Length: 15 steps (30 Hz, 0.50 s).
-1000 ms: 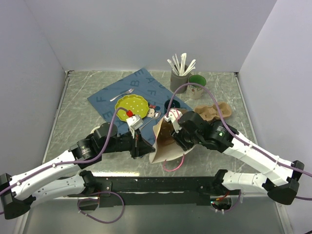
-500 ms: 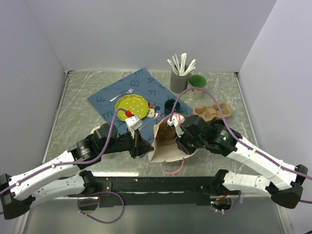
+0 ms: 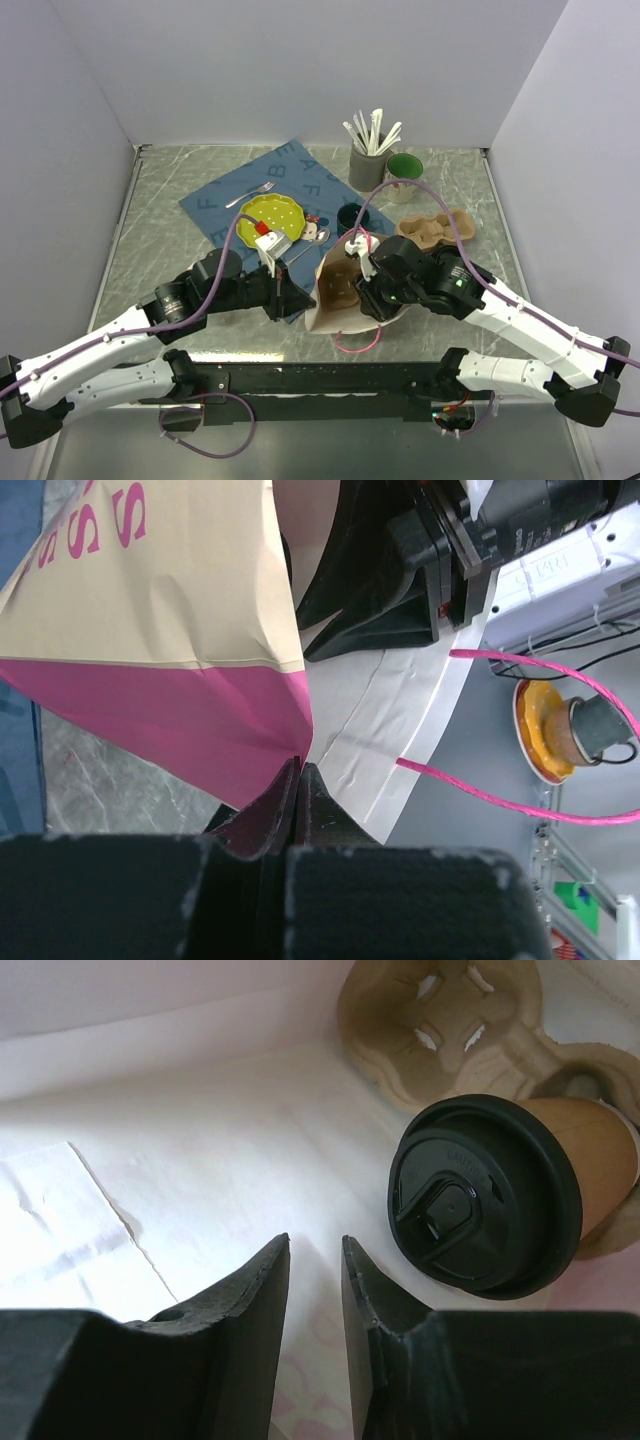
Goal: Pack the takeout coffee
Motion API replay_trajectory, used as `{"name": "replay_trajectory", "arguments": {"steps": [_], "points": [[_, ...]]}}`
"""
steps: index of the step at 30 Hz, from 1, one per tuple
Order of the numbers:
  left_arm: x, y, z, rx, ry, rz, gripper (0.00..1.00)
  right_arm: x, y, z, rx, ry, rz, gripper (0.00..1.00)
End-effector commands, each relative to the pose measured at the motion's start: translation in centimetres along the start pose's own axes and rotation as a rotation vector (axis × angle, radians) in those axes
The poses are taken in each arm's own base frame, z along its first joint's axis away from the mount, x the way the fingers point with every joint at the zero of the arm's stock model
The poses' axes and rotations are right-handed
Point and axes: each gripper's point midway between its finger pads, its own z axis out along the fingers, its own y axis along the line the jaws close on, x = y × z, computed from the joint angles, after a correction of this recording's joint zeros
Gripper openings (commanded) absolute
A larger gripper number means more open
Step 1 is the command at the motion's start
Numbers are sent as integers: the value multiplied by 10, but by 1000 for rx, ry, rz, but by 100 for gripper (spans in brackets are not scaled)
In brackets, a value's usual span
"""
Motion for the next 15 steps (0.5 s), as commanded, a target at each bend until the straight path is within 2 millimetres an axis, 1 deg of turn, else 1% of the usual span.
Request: {"name": "replay_trajectory", "arguments": {"steps": [1, 2, 4, 10, 15], "points": [[-21, -15, -3, 3, -42, -74, 1, -22, 10, -19, -33, -92, 70, 36], [-22, -14, -3, -3, -43, -89, 1, -22, 9, -20, -25, -96, 82, 41], [-21, -17, -2, 0, -23, -118, 1, -19, 7, -21, -9, -87, 114, 42], [-29, -19, 1, -26, -15, -165, 1, 4, 8, -16, -19, 10, 104, 37], [-37, -21, -1, -59, -16, -189, 1, 5, 6, -23, -8, 18, 89, 36]]}}
